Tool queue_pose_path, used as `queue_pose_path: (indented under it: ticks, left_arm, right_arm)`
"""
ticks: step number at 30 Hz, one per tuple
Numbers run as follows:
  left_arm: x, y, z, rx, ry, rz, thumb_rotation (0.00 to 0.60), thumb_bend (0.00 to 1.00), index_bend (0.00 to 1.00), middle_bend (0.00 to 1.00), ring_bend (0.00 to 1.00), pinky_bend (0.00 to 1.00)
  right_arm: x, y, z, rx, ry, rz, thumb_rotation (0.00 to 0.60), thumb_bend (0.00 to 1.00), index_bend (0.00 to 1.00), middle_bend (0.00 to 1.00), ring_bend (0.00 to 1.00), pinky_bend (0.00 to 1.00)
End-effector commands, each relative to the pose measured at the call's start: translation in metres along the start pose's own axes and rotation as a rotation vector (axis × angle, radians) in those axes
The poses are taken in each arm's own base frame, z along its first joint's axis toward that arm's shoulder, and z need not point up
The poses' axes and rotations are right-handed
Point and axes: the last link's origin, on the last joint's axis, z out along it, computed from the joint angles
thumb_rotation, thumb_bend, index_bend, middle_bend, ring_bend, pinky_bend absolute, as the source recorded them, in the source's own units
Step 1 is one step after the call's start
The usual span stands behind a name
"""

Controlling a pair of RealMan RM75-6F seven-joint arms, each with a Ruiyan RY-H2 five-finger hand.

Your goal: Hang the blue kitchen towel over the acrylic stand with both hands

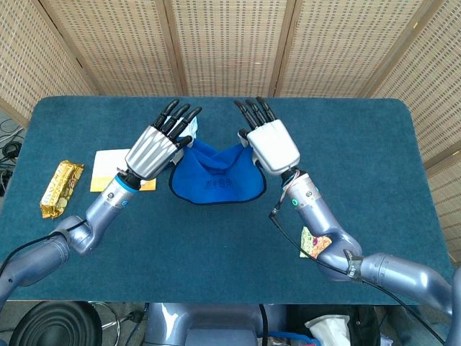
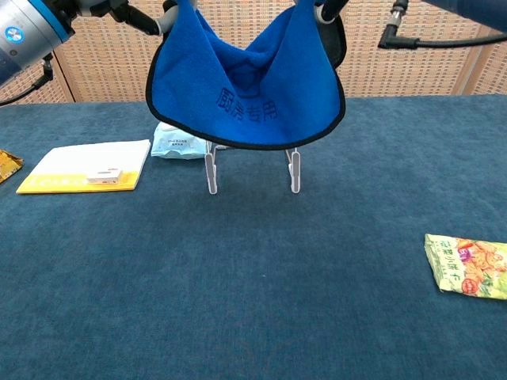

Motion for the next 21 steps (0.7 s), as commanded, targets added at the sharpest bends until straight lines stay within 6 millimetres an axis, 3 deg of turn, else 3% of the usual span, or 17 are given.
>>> queue_pose_path:
  ticks: [1,9,21]
  left_arm:
    - [0.002,-0.002,0.008,0.017,0.022,-0.003,0.6,0.49,0.75,0.0,0.0,0.0]
    - [0.004,-0.012,0.019,0.048,0.034,-0.01,0.6,0.48,0.75,0.0,0.0,0.0]
    - [-0.035,-0.012,0.009,0.178,-0.08,-0.09,0.6,0.48,0.75,0.0,0.0,0.0]
  right_arm:
    - [0.006,0.0,0.014,-0.051,0.015,0.021,0.6,0.45,0.67,0.06,0.0,0.0]
    - [0.009,0.003,0.027,-0.091,0.011,0.025,0.6,0.45,0.67,0.06,0.0,0.0]
    - [-0.037,0.01,0.024,-0.135,-0.067,-0.003,0.6,0.45,0.67,0.06,0.0,0.0]
